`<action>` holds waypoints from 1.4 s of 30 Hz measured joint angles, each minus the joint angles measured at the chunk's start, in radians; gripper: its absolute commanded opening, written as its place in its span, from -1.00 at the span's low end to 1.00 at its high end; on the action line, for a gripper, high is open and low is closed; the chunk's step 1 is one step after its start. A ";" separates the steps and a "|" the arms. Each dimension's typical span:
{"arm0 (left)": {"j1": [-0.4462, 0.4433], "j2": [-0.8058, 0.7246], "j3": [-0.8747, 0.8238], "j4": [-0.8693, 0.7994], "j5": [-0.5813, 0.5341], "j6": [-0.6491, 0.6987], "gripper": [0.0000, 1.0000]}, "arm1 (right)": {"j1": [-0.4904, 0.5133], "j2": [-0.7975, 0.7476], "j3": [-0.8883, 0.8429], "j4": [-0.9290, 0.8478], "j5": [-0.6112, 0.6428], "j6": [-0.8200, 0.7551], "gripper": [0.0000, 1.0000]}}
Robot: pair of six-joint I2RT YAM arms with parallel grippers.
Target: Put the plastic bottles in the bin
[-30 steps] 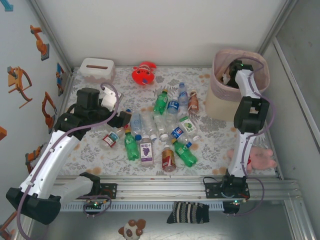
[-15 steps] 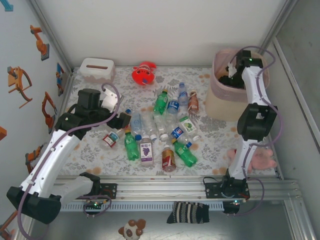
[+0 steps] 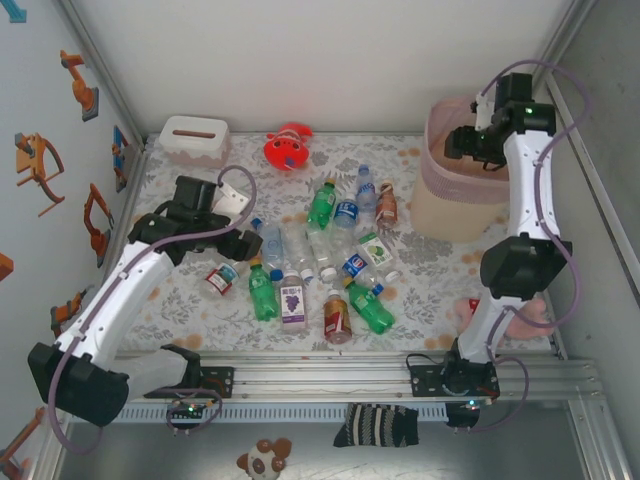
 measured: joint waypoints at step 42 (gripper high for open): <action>0.033 0.377 -0.203 -0.103 -0.350 0.111 0.65 | 0.003 -0.172 0.028 0.000 -0.026 0.011 0.44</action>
